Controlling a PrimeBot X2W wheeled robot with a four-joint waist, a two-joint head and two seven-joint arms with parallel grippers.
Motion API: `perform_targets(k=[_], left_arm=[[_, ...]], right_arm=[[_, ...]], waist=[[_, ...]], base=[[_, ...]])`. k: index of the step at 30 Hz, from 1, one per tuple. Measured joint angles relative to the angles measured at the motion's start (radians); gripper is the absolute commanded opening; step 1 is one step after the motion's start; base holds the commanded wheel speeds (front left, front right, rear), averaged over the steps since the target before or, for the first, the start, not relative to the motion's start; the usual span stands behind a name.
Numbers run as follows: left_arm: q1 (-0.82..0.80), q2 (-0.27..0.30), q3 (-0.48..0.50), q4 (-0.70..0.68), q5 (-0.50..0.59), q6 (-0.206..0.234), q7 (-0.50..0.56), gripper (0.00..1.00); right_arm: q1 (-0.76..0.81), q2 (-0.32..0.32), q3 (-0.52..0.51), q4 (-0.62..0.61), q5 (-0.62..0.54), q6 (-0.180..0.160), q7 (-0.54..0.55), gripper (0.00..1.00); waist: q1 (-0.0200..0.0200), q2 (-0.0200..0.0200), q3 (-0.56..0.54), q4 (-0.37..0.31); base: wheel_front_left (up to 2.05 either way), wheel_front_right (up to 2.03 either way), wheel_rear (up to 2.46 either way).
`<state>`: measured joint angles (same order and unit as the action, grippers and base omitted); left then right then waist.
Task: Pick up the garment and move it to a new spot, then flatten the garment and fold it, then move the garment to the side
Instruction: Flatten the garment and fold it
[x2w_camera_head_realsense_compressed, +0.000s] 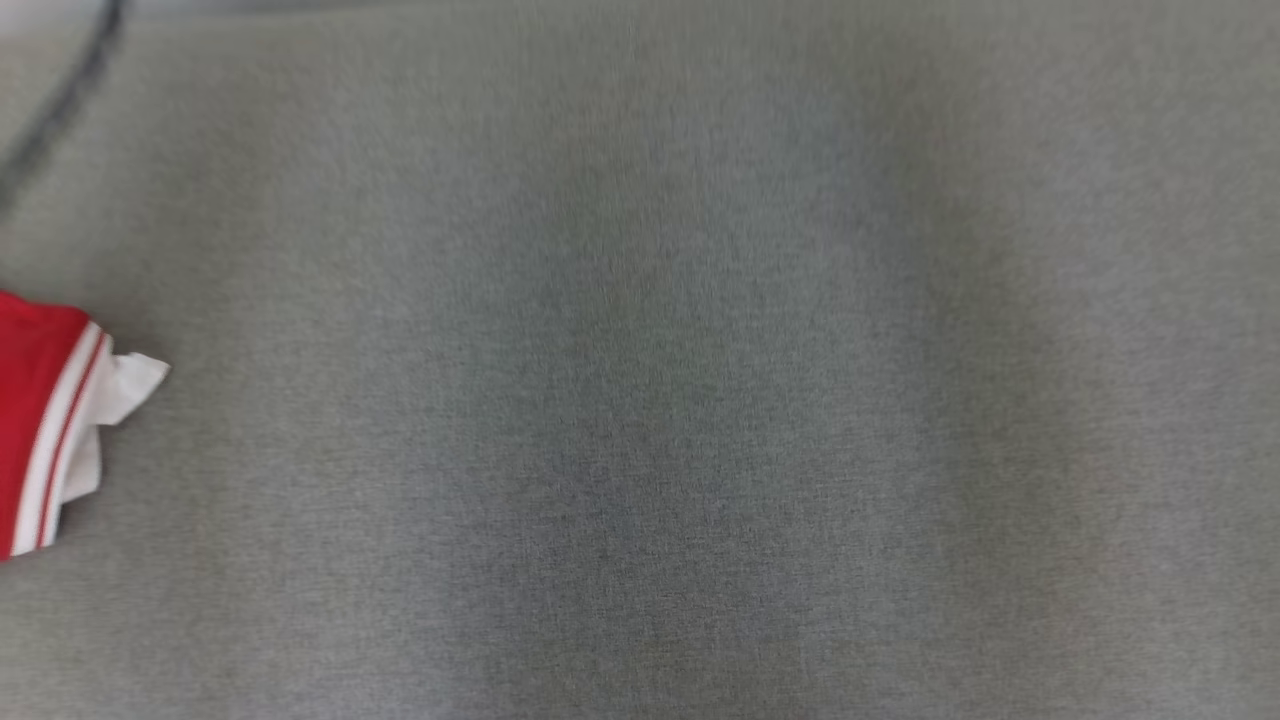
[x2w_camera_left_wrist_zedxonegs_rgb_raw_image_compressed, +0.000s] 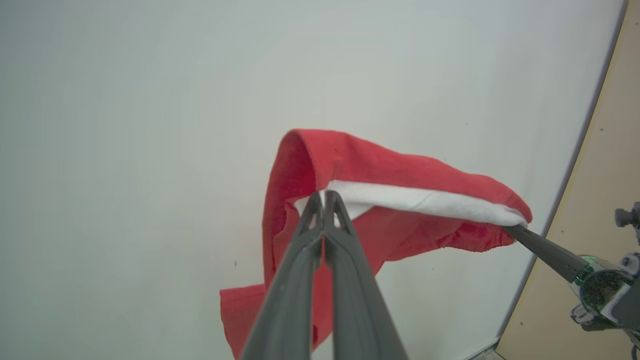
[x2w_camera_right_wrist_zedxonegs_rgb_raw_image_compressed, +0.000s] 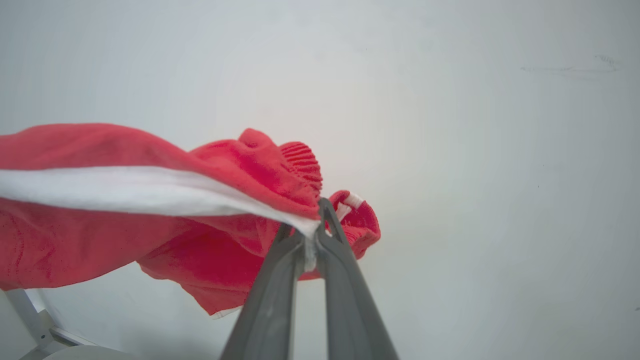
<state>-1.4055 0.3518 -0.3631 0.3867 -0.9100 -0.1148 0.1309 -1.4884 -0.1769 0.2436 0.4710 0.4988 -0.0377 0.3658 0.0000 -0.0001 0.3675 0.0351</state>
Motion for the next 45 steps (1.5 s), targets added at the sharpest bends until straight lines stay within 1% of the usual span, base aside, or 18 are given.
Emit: perform_targets(k=[1, 2, 3, 5, 6, 8, 9, 10, 11, 12, 13, 17, 19, 27, 31, 42, 45], left_arm=[[0.074, 0.021, -0.013, -0.02, -0.003, -0.002, -0.002, 0.0], [0.117, 0.023, -0.018, -0.007, -0.008, -0.002, -0.009, 0.0], [0.159, 0.026, -0.03, 0.014, -0.013, -0.007, -0.012, 0.0], [0.248, 0.031, -0.06, 0.056, -0.016, -0.009, -0.024, 0.0], [0.296, 0.035, -0.068, 0.076, -0.017, -0.009, -0.028, 0.0], [0.378, 0.036, -0.083, 0.105, -0.041, -0.01, -0.038, 0.0], [0.409, 0.042, -0.104, 0.115, -0.039, -0.01, -0.044, 0.0], [0.465, 0.049, -0.142, 0.132, -0.031, -0.011, -0.047, 0.0], [0.491, 0.051, -0.162, 0.137, -0.031, -0.018, -0.054, 0.0], [0.516, 0.058, -0.187, 0.133, -0.029, -0.018, -0.054, 0.0], [0.516, 0.058, -0.187, 0.133, -0.029, -0.018, -0.054, 0.0], [0.601, 0.061, -0.221, 0.132, -0.028, -0.018, -0.086, 0.0], [0.635, 0.063, -0.24, 0.135, 0.0, -0.018, -0.114, 0.0], [0.782, 0.067, -0.32, 0.134, 0.096, -0.014, -0.179, 0.0], [0.853, 0.062, -0.348, 0.122, 0.134, 0.013, -0.208, 0.0], [1.095, 0.034, -0.407, 0.103, 0.134, 0.081, -0.243, 0.0], [1.137, 0.034, -0.423, 0.079, 0.139, 0.104, -0.246, 0.0]], right_arm=[[0.06, 0.01, 0.016, -0.029, 0.004, 0.013, -0.038, 0.0], [0.111, 0.017, 0.025, -0.017, 0.012, 0.03, -0.054, 0.0], [0.169, 0.028, 0.03, 0.002, 0.022, 0.039, -0.075, 0.0], [0.286, 0.029, 0.061, 0.029, 0.024, 0.066, -0.097, 0.0], [0.338, 0.03, 0.065, 0.033, 0.025, 0.067, -0.113, 0.0], [0.416, 0.019, 0.066, 0.039, 0.025, 0.079, -0.139, 0.0], [0.444, 0.01, 0.075, 0.042, 0.023, 0.087, -0.151, 0.0], [0.502, -0.007, 0.09, 0.055, 0.017, 0.105, -0.168, 0.0], [0.537, -0.014, 0.095, 0.062, 0.017, 0.111, -0.178, 0.0], [0.572, -0.017, 0.096, 0.072, 0.017, 0.113, -0.187, 0.0], [0.572, -0.017, 0.096, 0.072, 0.017, 0.113, -0.187, 0.0], [0.695, -0.018, 0.116, 0.09, 0.017, 0.119, -0.22, 0.0], [0.751, -0.016, 0.123, 0.095, 0.017, 0.125, -0.23, 0.0], [0.932, -0.026, 0.141, 0.092, 0.017, 0.125, -0.267, 0.0], [1.011, -0.045, 0.141, 0.074, 0.009, 0.124, -0.288, 0.0], [1.259, -0.066, 0.139, 0.042, 0.03, 0.12, -0.304, 0.0], [1.327, -0.078, 0.139, 0.021, 0.038, 0.109, -0.303, 0.0]], waist=[[0.0002, 0.0002, 0.03, -0.002], [0.0003, 0.0002, 0.045, -0.003], [0.0004, 0.0003, 0.059, -0.003], [0.0007, 0.0005, 0.081, -0.004], [0.0007, 0.0006, 0.089, -0.004], [0.0004, 0.0005, 0.098, -0.004], [0.0004, 0.0005, 0.097, -0.004], [0.0003, 0.0004, 0.09, -0.004], [0.0002, 0.0005, 0.084, -0.003], [0.0001, 0.0004, 0.077, -0.003], [0.0001, 0.0004, 0.077, -0.003], [0.0, 0.0003, 0.042, -0.001], [0.0, 0.0003, 0.02, 0.0], [-0.0001, 0.0002, -0.083, 0.006], [-0.0002, 0.0, -0.14, 0.011], [-0.0003, 0.0, -0.3, 0.023], [-0.0003, 0.0, -0.342, 0.027]], base=[[0.0, 0.0, 0.0], [0.0, 0.0, 0.0], [0.0, 0.0, 0.0], [0.0, 0.0, 0.0], [0.0, 0.0, 0.0], [0.0, 0.0, 0.0], [0.0, 0.0, 0.0], [0.0, 0.0, 0.0], [0.0, 0.0, 0.0], [0.0, 0.0, 0.0], [0.0, 0.0, 0.0], [0.0, 0.0, 0.0], [0.0, 0.0, 0.0], [0.0, 0.0, 0.0], [0.0, 0.0, 0.0], [0.0, 0.0, 0.0], [0.0, 0.0, 0.0]])
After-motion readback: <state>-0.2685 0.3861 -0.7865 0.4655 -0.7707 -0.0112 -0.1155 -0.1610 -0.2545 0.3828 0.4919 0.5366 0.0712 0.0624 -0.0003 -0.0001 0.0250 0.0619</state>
